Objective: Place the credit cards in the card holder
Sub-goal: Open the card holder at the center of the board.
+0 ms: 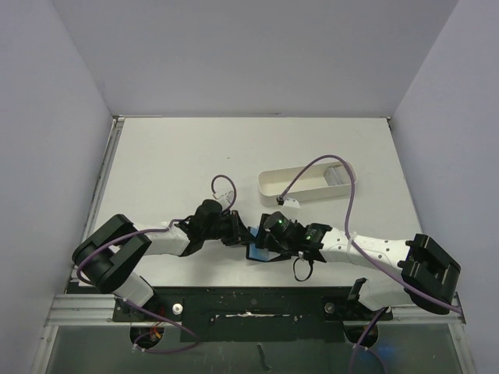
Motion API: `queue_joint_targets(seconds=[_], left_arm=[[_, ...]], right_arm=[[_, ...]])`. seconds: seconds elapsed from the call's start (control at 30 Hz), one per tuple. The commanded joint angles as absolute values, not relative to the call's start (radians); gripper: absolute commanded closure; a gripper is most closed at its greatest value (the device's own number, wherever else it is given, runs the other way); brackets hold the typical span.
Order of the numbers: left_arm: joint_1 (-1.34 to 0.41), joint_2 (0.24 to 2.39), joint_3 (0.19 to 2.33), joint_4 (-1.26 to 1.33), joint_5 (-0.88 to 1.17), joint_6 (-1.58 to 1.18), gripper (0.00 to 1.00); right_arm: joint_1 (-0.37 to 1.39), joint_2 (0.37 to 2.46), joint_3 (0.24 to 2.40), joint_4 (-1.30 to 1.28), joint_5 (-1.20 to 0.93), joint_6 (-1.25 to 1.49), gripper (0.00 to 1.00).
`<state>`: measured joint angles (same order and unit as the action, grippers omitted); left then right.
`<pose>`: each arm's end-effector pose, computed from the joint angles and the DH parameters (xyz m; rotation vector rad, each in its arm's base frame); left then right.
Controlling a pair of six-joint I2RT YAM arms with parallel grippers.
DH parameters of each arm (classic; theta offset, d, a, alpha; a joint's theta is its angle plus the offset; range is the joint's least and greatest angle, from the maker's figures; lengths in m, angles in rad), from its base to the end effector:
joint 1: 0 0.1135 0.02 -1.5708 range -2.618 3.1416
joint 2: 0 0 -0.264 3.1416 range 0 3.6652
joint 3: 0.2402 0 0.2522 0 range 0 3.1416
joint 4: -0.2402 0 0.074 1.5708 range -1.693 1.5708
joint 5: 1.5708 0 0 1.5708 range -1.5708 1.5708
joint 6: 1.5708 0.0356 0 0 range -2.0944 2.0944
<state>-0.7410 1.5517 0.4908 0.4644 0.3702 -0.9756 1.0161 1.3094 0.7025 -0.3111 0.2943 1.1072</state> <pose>0.1946 -0.1955 0.1327 -0.0455 2.4691 -1.2859 0.1420 0.2095 0.1923 0.2408 2.5091 0.5622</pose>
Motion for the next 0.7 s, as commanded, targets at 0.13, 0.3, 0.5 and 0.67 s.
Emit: queue_joint_targets(seconds=[0.13, 0.3, 0.5, 0.67], left_arm=[[-0.746, 1.521, 0.519, 0.491, 0.362, -0.956, 0.93], [-0.746, 1.525, 0.513, 0.499, 0.364, -0.96, 0.93], [-0.746, 1.529, 0.512, 0.498, 0.362, -0.959, 0.93], [-0.746, 1.534, 0.508, 0.502, 0.363, -0.959, 0.93]], right_arm=[[1.021, 1.293, 0.709, -0.289, 0.319, 1.11, 0.52], [1.021, 1.288, 0.706, -0.303, 0.333, 1.11, 0.54], [1.022, 1.29, 0.705, -0.307, 0.337, 1.109, 0.57], [1.021, 1.285, 0.711, -0.332, 0.35, 1.112, 0.48]])
